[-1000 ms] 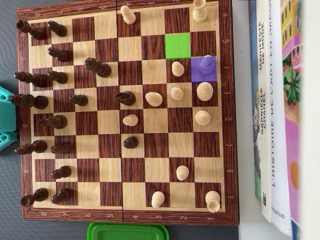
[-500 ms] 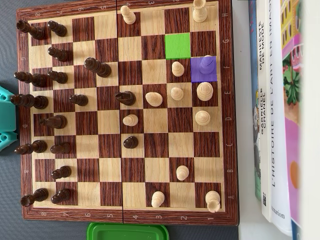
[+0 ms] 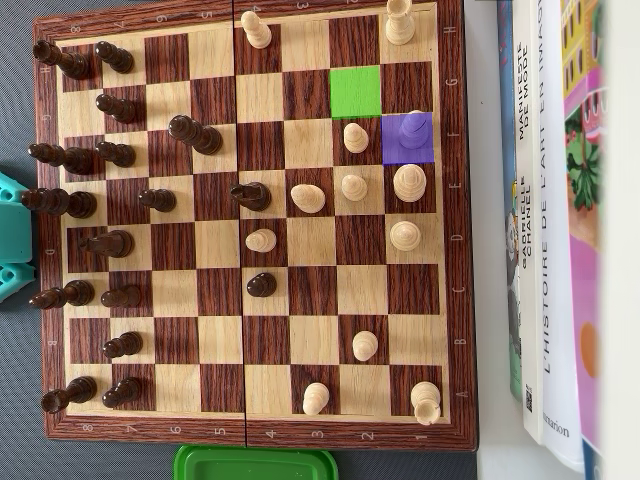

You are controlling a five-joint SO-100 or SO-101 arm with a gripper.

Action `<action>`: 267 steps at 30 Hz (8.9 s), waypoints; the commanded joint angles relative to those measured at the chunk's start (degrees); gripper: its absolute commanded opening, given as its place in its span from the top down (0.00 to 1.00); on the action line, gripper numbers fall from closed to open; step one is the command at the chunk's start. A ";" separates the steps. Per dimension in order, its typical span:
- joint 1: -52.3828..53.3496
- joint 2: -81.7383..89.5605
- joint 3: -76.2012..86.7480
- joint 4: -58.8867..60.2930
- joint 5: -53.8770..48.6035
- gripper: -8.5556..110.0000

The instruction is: Play chess

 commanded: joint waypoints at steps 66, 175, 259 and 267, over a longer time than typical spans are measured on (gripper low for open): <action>-3.16 -15.12 -18.11 54.32 -0.26 0.80; -9.40 -130.78 -127.79 170.86 19.07 0.80; -10.20 -137.64 -133.33 171.39 19.16 0.87; -11.43 -127.44 -126.04 172.44 21.62 0.87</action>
